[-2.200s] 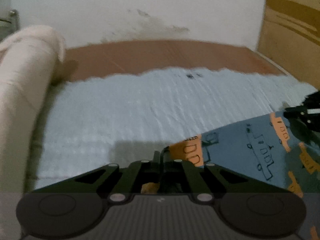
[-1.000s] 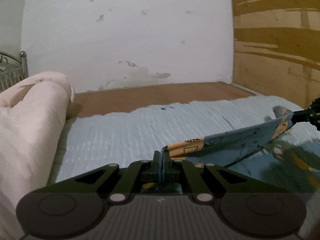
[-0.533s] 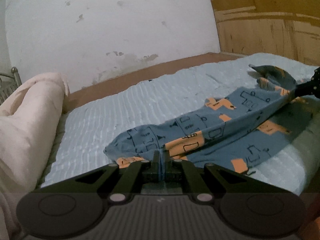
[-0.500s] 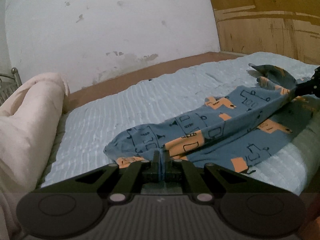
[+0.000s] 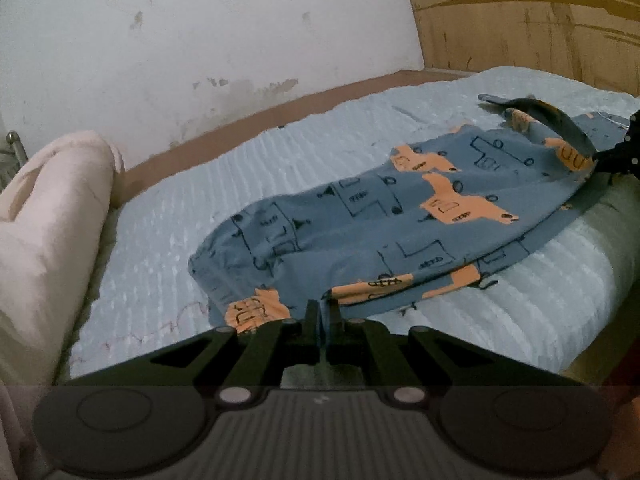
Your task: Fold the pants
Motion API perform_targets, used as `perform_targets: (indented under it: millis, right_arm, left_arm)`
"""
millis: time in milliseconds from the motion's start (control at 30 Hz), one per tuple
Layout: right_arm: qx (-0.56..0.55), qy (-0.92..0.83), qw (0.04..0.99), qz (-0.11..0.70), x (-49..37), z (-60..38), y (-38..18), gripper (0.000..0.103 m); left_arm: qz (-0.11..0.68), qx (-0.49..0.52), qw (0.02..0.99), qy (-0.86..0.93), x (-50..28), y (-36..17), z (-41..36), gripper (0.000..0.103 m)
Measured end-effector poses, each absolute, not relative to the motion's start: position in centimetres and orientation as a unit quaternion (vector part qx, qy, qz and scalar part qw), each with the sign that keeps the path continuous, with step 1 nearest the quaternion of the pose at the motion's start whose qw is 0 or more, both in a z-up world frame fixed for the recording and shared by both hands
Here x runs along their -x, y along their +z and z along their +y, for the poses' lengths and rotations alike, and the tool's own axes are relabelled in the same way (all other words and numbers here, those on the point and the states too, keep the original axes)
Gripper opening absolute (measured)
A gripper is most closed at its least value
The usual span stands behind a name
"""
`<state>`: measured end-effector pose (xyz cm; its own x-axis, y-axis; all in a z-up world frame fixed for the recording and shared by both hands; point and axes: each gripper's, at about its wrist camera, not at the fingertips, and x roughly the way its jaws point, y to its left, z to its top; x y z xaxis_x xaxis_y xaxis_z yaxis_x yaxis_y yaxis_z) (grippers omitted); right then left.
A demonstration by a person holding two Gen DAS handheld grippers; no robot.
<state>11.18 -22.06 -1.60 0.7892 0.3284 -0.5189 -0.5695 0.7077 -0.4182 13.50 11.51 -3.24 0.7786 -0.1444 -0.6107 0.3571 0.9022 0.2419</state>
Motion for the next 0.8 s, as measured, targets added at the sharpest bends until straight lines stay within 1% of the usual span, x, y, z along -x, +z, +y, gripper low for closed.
perform_targets:
  millis: [33, 67, 100, 133, 167, 200, 233, 267, 300, 333, 367, 400, 433, 467, 500, 533, 567, 600, 767, 800]
  right_arm:
    - [0.289, 0.249, 0.901, 0.207, -11.2, -22.0, -1.7, 0.001]
    - [0.288, 0.249, 0.901, 0.207, -11.2, -22.0, -1.8, 0.001]
    - [0.285, 0.250, 0.901, 0.209, -11.1, -22.1, -1.9, 0.001]
    - [0.279, 0.250, 0.903, 0.209, -11.1, -22.2, -1.9, 0.001]
    - [0.274, 0.250, 0.905, 0.210, -11.1, -22.3, -1.9, 0.002]
    - [0.269, 0.249, 0.906, 0.211, -11.1, -22.5, -1.9, 0.003]
    - [0.263, 0.247, 0.908, 0.212, -11.0, -22.6, -2.0, 0.005]
    - [0.254, 0.245, 0.911, 0.213, -10.9, -22.9, -2.0, 0.007]
    - [0.243, 0.243, 0.914, 0.214, -10.9, -23.2, -2.0, 0.011]
    - [0.233, 0.241, 0.917, 0.215, -10.8, -23.4, -1.9, 0.015]
    - [0.220, 0.237, 0.921, 0.216, -10.8, -23.8, -1.9, 0.020]
    - [0.206, 0.232, 0.926, 0.216, -10.7, -24.3, -1.7, 0.034]
    - [0.196, 0.228, 0.929, 0.215, -10.6, -24.7, -1.5, 0.052]
    - [0.181, 0.223, 0.934, 0.214, -10.6, -25.3, -1.3, 0.061]
    - [0.169, 0.218, 0.937, 0.213, -10.5, -25.9, -1.1, 0.078]
    - [0.154, 0.211, 0.942, 0.211, -10.4, -26.6, -0.9, 0.089]
    - [0.137, 0.202, 0.947, 0.210, -10.3, -27.4, -0.6, 0.094]
    - [0.120, 0.192, 0.951, 0.210, -10.3, -28.3, -0.4, 0.101]
    - [0.032, 0.130, 0.965, 0.226, -10.7, -33.0, 0.0, 0.102]
    - [0.017, 0.124, 0.965, 0.231, -10.8, -33.9, 0.0, 0.102]
  left_arm:
    - [0.309, -0.166, 0.926, -0.139, -13.5, -3.2, 11.6, 0.004]
    - [0.311, -0.151, 0.928, -0.142, -13.3, -3.1, 11.8, 0.012]
    - [0.312, -0.133, 0.929, -0.147, -13.1, -2.9, 12.0, 0.028]
    - [0.313, -0.109, 0.930, -0.157, -12.9, -2.7, 12.3, 0.039]
    - [0.313, -0.086, 0.932, -0.161, -12.7, -2.5, 12.4, 0.057]
    - [0.312, -0.061, 0.935, -0.159, -12.4, -2.3, 12.5, 0.067]
    - [0.313, -0.041, 0.935, -0.160, -12.1, -2.1, 12.5, 0.069]
    - [0.315, -0.022, 0.934, -0.165, -12.0, -1.9, 12.2, 0.075]
    - [0.315, -0.007, 0.934, -0.169, -11.7, -1.8, 11.8, 0.083]
    - [0.310, 0.001, 0.935, -0.170, -11.5, -1.6, 11.2, 0.088]
    - [0.303, 0.006, 0.938, -0.169, -11.2, -1.5, 10.4, 0.096]
    - [0.296, 0.008, 0.940, -0.169, -11.0, -1.3, 9.6, 0.100]
    - [0.290, 0.010, 0.942, -0.171, -10.9, -1.2, 8.5, 0.101]
    - [0.285, 0.010, 0.942, -0.175, -11.0, -1.0, 7.4, 0.102]
    - [0.283, 0.009, 0.943, -0.177, -11.0, -0.9, 6.4, 0.102]
    - [0.281, 0.006, 0.943, -0.177, -11.2, -0.8, 5.1, 0.102]
    - [0.278, 0.002, 0.944, -0.178, -11.5, -0.7, 3.8, 0.102]
    - [0.274, -0.002, 0.944, -0.186, -11.7, -0.7, 2.6, 0.102]
    - [0.261, -0.051, 0.933, -0.244, -12.7, -0.2, -3.8, 0.102]
    - [0.260, -0.062, 0.930, -0.253, -12.9, -0.2, -4.9, 0.098]
